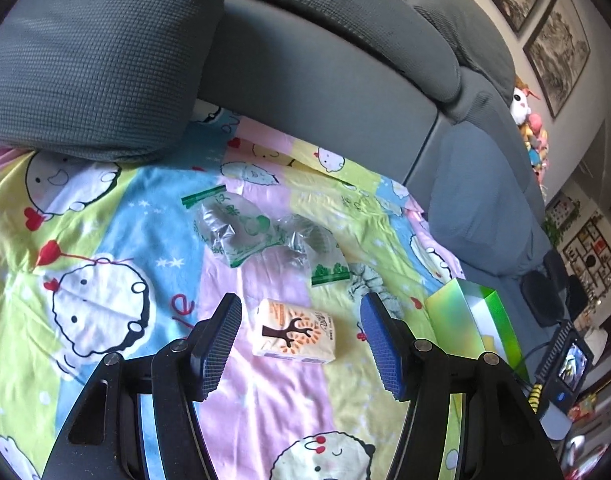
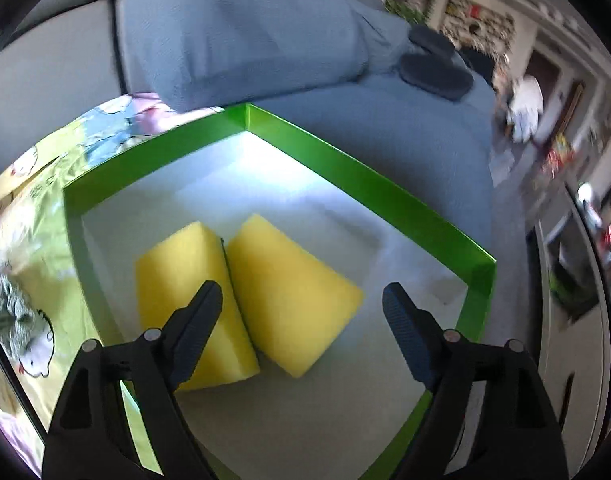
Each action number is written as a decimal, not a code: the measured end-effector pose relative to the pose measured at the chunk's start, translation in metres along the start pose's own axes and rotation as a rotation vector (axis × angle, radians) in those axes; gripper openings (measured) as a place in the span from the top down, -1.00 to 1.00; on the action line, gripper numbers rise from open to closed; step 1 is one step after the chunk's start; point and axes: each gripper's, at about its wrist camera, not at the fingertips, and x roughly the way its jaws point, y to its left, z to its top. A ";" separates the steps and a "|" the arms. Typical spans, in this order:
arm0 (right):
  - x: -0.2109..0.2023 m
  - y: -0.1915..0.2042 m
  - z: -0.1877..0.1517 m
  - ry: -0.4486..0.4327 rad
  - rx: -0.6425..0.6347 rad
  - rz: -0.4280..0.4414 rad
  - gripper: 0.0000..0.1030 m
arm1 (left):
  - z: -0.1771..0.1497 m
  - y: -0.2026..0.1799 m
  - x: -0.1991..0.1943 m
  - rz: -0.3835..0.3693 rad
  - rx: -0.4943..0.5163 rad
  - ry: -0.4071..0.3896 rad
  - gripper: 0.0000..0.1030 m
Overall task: Organize objects
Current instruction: 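Move the right tool back over the sheet toward the white tissue pack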
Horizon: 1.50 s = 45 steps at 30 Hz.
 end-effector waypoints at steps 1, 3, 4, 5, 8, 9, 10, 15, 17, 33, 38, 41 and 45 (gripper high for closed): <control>-0.002 0.001 -0.001 -0.006 -0.011 -0.007 -0.59 | 0.000 0.001 0.001 0.000 -0.003 0.003 -0.20; -0.005 0.003 0.000 -0.001 -0.020 -0.016 -0.56 | 0.000 0.002 0.002 -0.006 -0.007 0.009 -0.20; -0.006 0.003 0.000 -0.005 -0.023 -0.015 -0.56 | 0.000 0.003 0.003 -0.011 -0.007 0.013 -0.20; -0.008 0.003 0.000 -0.001 -0.024 -0.009 -0.56 | 0.000 0.004 0.003 -0.020 -0.006 0.015 -0.20; -0.010 0.006 0.000 0.008 -0.027 0.016 -0.56 | 0.000 0.004 0.003 -0.029 -0.008 0.014 -0.20; -0.013 0.010 -0.003 0.006 -0.035 0.020 -0.56 | 0.000 0.004 0.003 -0.032 -0.011 0.013 -0.20; -0.016 0.012 -0.004 0.005 -0.042 0.023 -0.56 | 0.000 0.005 0.003 -0.035 -0.012 0.014 -0.20; -0.023 0.030 -0.007 0.000 -0.087 0.071 -0.56 | 0.000 0.006 0.004 -0.035 -0.014 0.022 -0.20; -0.027 0.039 -0.009 0.000 -0.106 0.098 -0.56 | 0.000 0.007 0.005 -0.033 -0.014 0.023 -0.20; -0.050 0.076 -0.021 -0.031 -0.190 0.261 -0.58 | 0.000 0.016 0.010 -0.030 -0.035 0.054 -0.20; -0.071 0.071 -0.013 -0.090 -0.171 0.273 -0.60 | 0.000 0.027 0.014 -0.023 -0.070 0.076 -0.20; -0.101 0.070 -0.003 -0.158 -0.153 0.354 -0.71 | 0.000 0.034 0.014 -0.022 -0.090 0.087 -0.20; -0.130 0.082 0.007 -0.107 -0.111 0.656 -0.91 | 0.000 0.042 0.018 -0.006 -0.111 0.112 -0.21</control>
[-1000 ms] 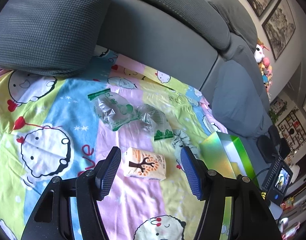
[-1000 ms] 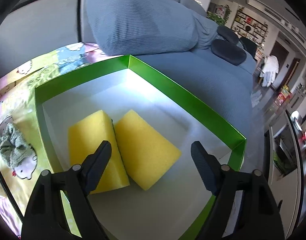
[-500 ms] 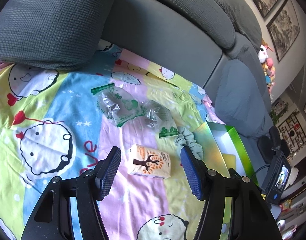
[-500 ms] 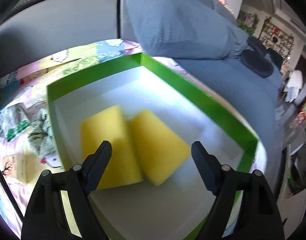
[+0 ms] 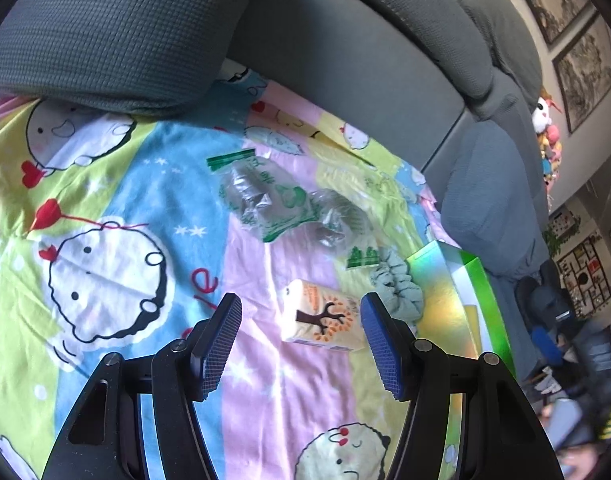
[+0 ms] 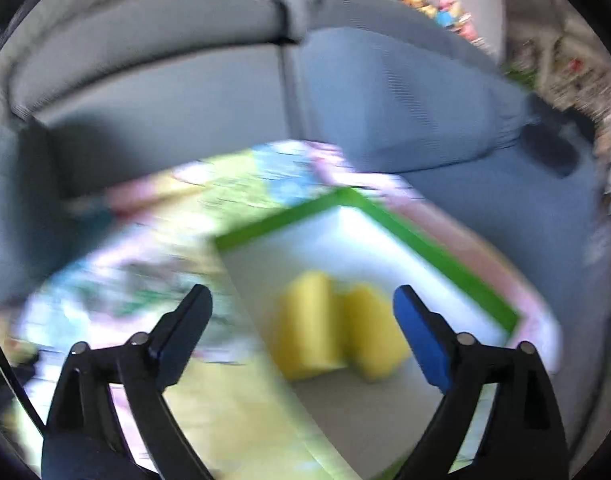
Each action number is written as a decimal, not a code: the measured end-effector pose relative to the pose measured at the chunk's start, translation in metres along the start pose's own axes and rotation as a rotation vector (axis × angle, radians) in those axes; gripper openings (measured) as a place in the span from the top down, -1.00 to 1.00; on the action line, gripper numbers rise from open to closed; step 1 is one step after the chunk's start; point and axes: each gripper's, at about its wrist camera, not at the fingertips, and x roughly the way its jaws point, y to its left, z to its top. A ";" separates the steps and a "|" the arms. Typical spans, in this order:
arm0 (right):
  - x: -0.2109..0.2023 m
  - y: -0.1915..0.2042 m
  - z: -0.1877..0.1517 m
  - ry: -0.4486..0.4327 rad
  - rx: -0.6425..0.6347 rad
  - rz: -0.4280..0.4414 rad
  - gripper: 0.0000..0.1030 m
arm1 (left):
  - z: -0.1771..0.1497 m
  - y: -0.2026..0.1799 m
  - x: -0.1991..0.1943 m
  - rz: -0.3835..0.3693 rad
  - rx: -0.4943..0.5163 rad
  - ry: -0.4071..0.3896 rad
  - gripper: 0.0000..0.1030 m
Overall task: Organize objects
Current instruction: 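Move the right tool back over the sheet toward the white tissue pack, then close the right tool on the white tissue pack and lift it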
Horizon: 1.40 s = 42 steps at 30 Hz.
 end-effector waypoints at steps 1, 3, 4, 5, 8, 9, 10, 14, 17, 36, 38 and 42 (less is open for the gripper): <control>0.003 0.013 0.005 0.035 0.015 0.115 -0.92 | 0.000 0.002 0.002 0.017 -0.006 0.011 -0.23; 0.016 0.041 0.011 0.128 0.027 0.283 -0.91 | 0.000 0.008 0.004 0.050 -0.019 0.026 -0.25; 0.026 0.057 0.013 0.178 0.024 0.365 -0.91 | 0.000 0.011 0.005 0.066 -0.029 0.029 -0.25; 0.034 0.068 0.014 0.200 0.014 0.423 -0.91 | 0.001 0.014 0.005 0.072 -0.034 0.031 -0.26; 0.070 0.099 0.006 0.287 0.022 0.488 -0.90 | 0.000 0.023 0.008 0.080 -0.048 0.044 -0.35; 0.082 0.105 -0.002 0.307 0.026 0.483 -0.88 | 0.000 0.024 0.010 0.084 -0.053 0.048 -0.37; 0.090 0.108 -0.009 0.326 0.024 0.481 -0.86 | 0.000 0.027 0.012 0.089 -0.063 0.054 -0.37; 0.118 0.109 -0.033 0.458 0.073 0.507 -0.65 | -0.003 0.033 0.019 0.082 -0.103 0.084 -0.37; 0.130 0.102 -0.038 0.497 0.108 0.514 -0.63 | -0.005 0.034 0.021 0.064 -0.110 0.096 -0.37; 0.141 0.085 -0.032 0.509 0.037 0.407 -0.32 | -0.009 0.021 0.039 -0.071 -0.132 0.129 -0.37; 0.145 0.079 -0.033 0.526 0.055 0.403 -0.32 | -0.010 0.014 0.042 -0.078 -0.110 0.129 -0.37; 0.158 0.073 -0.038 0.573 0.093 0.418 -0.31 | -0.014 0.003 0.057 -0.078 -0.070 0.155 -0.36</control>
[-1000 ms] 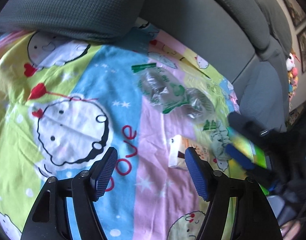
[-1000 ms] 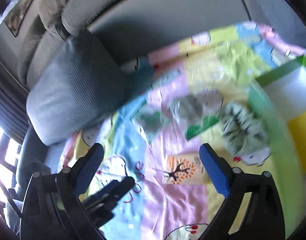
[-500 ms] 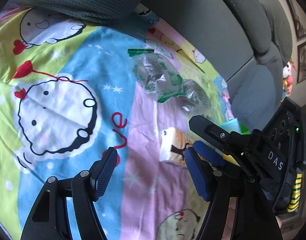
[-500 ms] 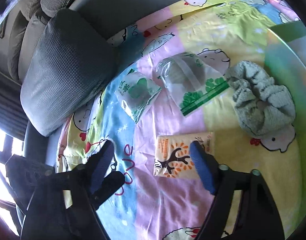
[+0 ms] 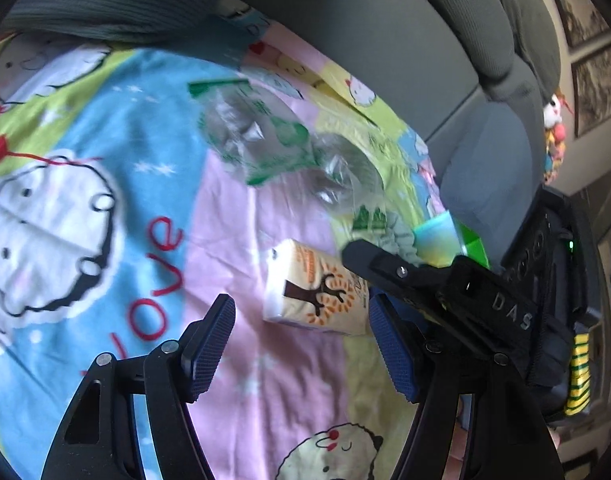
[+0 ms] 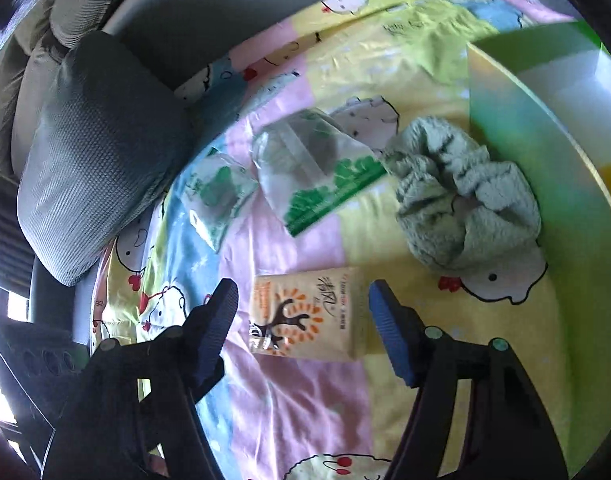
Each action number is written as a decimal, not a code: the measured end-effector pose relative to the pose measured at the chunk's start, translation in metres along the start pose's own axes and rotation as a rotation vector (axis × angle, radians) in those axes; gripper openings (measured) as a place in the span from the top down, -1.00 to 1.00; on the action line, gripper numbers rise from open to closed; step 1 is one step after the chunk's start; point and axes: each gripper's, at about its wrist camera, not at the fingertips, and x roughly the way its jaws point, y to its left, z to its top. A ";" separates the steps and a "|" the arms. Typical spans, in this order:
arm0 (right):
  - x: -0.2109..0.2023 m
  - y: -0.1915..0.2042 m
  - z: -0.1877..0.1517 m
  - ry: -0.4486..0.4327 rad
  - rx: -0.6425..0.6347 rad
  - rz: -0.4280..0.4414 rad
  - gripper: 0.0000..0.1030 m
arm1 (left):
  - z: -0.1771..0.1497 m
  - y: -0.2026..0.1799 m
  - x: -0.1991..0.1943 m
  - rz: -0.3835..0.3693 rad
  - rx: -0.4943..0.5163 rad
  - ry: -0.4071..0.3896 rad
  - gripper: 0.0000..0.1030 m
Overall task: Organize objects
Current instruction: 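Close the right tool on the white tissue pack and lift it, then carry the tissue pack with the right tool over the green-rimmed box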
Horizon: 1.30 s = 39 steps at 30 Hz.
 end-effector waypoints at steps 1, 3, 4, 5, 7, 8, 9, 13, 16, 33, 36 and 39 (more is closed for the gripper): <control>0.002 -0.002 0.000 0.009 0.008 0.017 -0.28 | -0.001 -0.001 0.003 -0.005 0.011 0.008 -0.27; 0.009 -0.007 0.001 0.034 0.026 0.045 -0.08 | -0.002 -0.004 0.007 -0.008 0.042 0.007 -0.06; 0.013 -0.009 0.001 0.049 0.033 0.050 -0.03 | -0.003 -0.005 0.009 0.018 0.063 0.005 -0.01; 0.018 -0.011 0.001 0.062 0.042 0.050 0.01 | -0.004 -0.006 0.010 0.034 0.078 -0.001 0.03; 0.023 -0.013 0.001 0.063 0.040 0.044 0.09 | -0.006 -0.009 0.013 0.058 0.112 -0.007 0.05; 0.022 -0.011 0.000 0.060 0.028 0.040 0.12 | -0.006 -0.009 0.012 0.061 0.120 -0.008 0.06; 0.022 -0.009 0.000 0.062 0.013 0.033 0.13 | -0.006 -0.010 0.011 0.061 0.124 -0.010 0.07; 0.018 -0.006 -0.003 0.054 -0.013 0.007 0.16 | -0.009 -0.019 -0.001 0.054 0.136 -0.030 0.17; 0.001 0.000 -0.004 0.008 -0.039 0.030 0.17 | -0.013 -0.034 -0.018 0.053 0.194 -0.089 0.17; -0.146 -0.037 -0.022 -0.385 -0.033 0.112 0.17 | -0.044 -0.150 -0.057 -0.092 0.506 -0.253 0.17; -0.161 -0.054 -0.021 -0.425 0.012 0.117 0.17 | -0.044 -0.173 -0.049 -0.097 0.565 -0.220 0.17; -0.175 -0.074 -0.021 -0.471 0.068 0.107 0.17 | -0.046 -0.200 -0.037 -0.116 0.644 -0.169 0.17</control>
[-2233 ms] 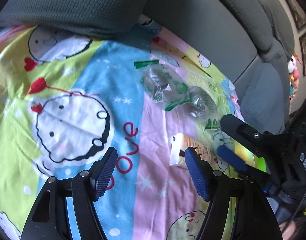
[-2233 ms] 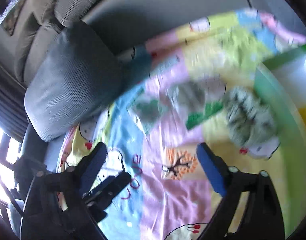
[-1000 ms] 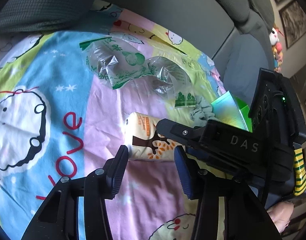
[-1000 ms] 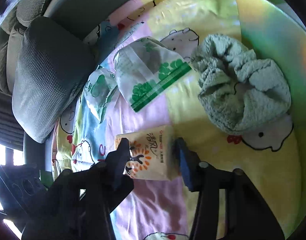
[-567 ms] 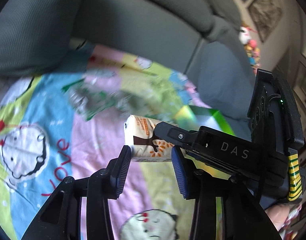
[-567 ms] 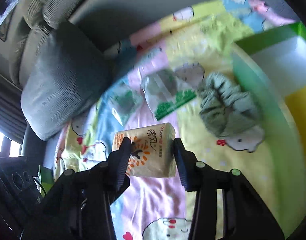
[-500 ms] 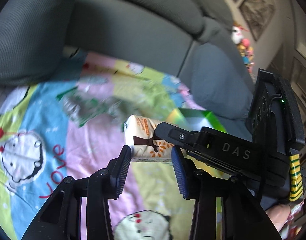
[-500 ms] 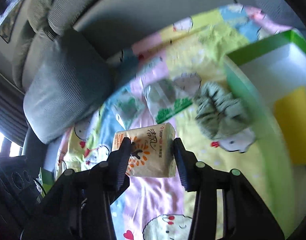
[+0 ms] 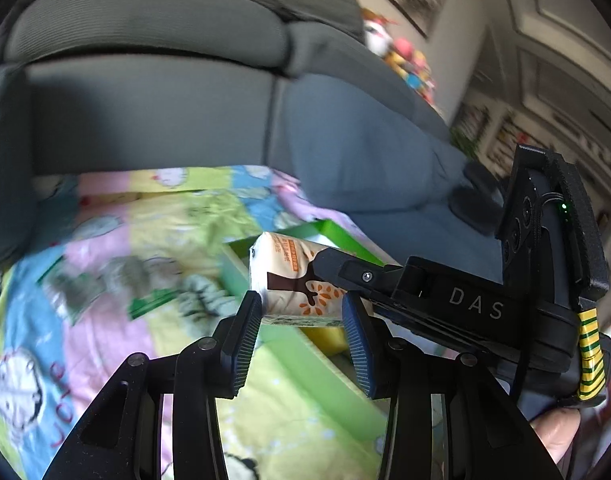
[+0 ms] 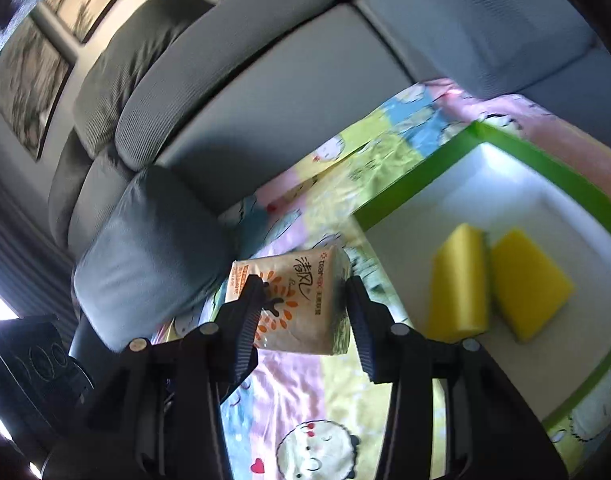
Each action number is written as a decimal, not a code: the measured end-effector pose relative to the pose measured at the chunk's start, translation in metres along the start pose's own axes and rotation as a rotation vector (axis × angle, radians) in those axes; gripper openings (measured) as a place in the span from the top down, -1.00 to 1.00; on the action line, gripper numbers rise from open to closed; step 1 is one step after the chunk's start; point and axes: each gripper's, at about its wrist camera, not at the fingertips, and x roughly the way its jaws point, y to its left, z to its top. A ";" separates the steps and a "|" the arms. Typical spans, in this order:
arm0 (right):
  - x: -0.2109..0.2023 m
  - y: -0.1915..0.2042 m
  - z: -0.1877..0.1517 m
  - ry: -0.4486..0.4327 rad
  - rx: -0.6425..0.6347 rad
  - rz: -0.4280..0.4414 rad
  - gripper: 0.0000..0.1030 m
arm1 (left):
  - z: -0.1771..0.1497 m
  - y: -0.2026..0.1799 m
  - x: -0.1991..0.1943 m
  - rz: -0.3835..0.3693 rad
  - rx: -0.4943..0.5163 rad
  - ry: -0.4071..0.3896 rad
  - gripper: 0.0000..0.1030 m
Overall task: Organize objects
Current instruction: 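Carry the tissue pack with the right tool over the green-rimmed box, then lower the tissue pack into the box beside the sponges and open the right tool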
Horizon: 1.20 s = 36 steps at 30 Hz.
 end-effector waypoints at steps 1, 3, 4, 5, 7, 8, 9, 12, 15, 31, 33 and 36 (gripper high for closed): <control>-0.004 -0.007 0.003 -0.017 0.023 -0.002 0.17 | 0.003 -0.007 0.005 -0.012 0.015 0.009 0.17; -0.016 -0.022 0.006 -0.061 0.079 -0.017 0.17 | 0.006 -0.020 0.018 -0.045 0.034 0.025 0.17; -0.022 -0.030 0.007 -0.079 0.102 -0.028 0.17 | 0.006 -0.025 0.023 -0.059 0.043 0.029 0.17; -0.027 -0.036 0.008 -0.090 0.122 -0.037 0.18 | 0.006 -0.030 0.028 -0.078 0.049 0.027 0.17; -0.032 -0.055 0.008 -0.095 0.173 -0.063 0.19 | 0.006 -0.039 0.042 -0.114 0.049 0.053 0.17; -0.035 -0.063 0.008 -0.103 0.198 -0.067 0.19 | 0.005 -0.043 0.046 -0.125 0.052 0.061 0.17; -0.038 -0.072 0.008 -0.108 0.224 -0.079 0.19 | 0.004 -0.049 0.053 -0.138 0.064 0.066 0.17; -0.047 -0.086 0.007 -0.133 0.259 -0.122 0.20 | 0.000 -0.057 0.063 -0.171 0.075 0.078 0.17; -0.053 -0.098 0.006 -0.144 0.298 -0.152 0.20 | -0.003 -0.063 0.071 -0.202 0.069 0.097 0.17; -0.049 -0.108 0.004 -0.128 0.345 -0.276 0.19 | -0.016 -0.049 0.088 -0.298 -0.055 0.172 0.17; -0.049 -0.106 0.004 -0.131 0.338 -0.301 0.19 | -0.017 -0.048 0.089 -0.305 -0.073 0.186 0.17; -0.050 -0.105 0.004 -0.138 0.337 -0.339 0.20 | -0.021 -0.047 0.085 -0.297 -0.070 0.193 0.17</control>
